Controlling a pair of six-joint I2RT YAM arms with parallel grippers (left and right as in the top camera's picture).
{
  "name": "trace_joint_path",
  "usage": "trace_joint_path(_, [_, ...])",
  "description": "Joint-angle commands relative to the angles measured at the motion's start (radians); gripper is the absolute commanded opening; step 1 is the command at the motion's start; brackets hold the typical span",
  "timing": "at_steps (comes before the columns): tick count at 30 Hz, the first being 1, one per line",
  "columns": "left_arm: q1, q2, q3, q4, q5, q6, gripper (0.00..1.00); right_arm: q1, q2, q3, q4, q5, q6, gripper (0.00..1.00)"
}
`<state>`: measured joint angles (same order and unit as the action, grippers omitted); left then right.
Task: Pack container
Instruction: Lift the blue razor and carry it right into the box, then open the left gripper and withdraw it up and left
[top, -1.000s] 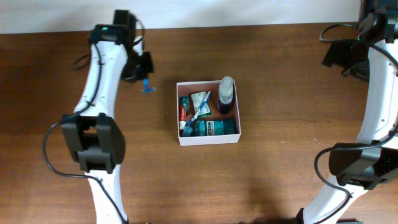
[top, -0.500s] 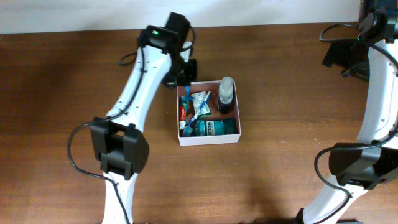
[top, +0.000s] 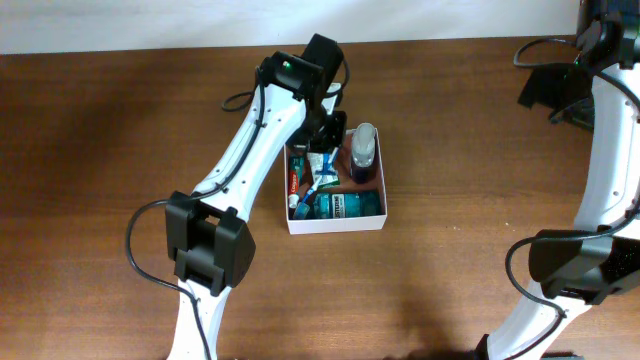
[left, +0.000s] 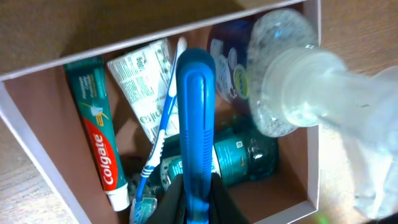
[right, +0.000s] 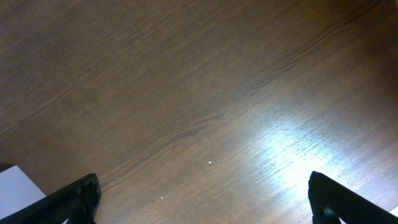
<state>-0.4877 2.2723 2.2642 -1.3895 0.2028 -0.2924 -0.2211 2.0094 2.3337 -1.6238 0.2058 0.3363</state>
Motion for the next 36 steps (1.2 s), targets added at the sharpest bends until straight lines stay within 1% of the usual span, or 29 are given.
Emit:
trace_joint_path(1, [-0.003,0.025,-0.044,0.005,0.046,-0.01,0.06,-0.003,-0.026,0.017,0.001,0.016,0.001,0.98])
trace_joint_path(12, [-0.036,0.093,-0.067,0.009,0.045,-0.005,0.06,-0.003,-0.026,0.017,0.0,0.016,0.001,0.98])
trace_joint_path(24, [-0.059,0.107,-0.071,0.021,0.04,-0.005,0.06,-0.003,-0.026,0.017,0.0,0.016,0.001,0.98])
trace_joint_path(25, [-0.06,0.107,-0.071,0.021,0.037,-0.005,0.07,-0.003,-0.026,0.017,0.0,0.016,0.001,0.98])
trace_joint_path(26, [-0.061,0.107,-0.071,0.021,0.037,-0.005,0.13,-0.003,-0.026,0.017,0.0,0.016,0.001,0.98])
trace_joint_path(27, [-0.062,0.107,-0.071,0.021,0.037,-0.005,0.23,-0.003,-0.026,0.017,0.0,0.016,0.001,0.98])
trace_joint_path(28, [-0.062,0.107,-0.071,0.021,0.037,-0.005,0.27,-0.003,-0.026,0.017,0.0,0.016,0.001,0.98])
trace_joint_path(30, [-0.062,0.107,-0.071,0.021,0.037,-0.005,0.3,-0.003,-0.026,0.017,0.0,0.016,0.001,0.98])
trace_joint_path(31, [-0.062,0.107,-0.071,0.021,0.037,-0.005,0.33,-0.003,-0.026,0.017,0.0,0.016,0.001,0.98])
trace_joint_path(32, [-0.061,0.107,-0.071,0.021,0.037,-0.005,0.34,-0.003,-0.026,0.017,0.0,0.016,0.001,0.98])
trace_joint_path(34, [-0.061,0.107,-0.071,0.02,0.037,-0.005,0.33,-0.003,-0.026,0.017,0.0,0.016,0.001,0.98])
trace_joint_path(36, [-0.057,0.106,-0.064,0.018,0.037,0.007,0.29,-0.003,-0.026,0.017,0.0,0.016,0.001,0.98])
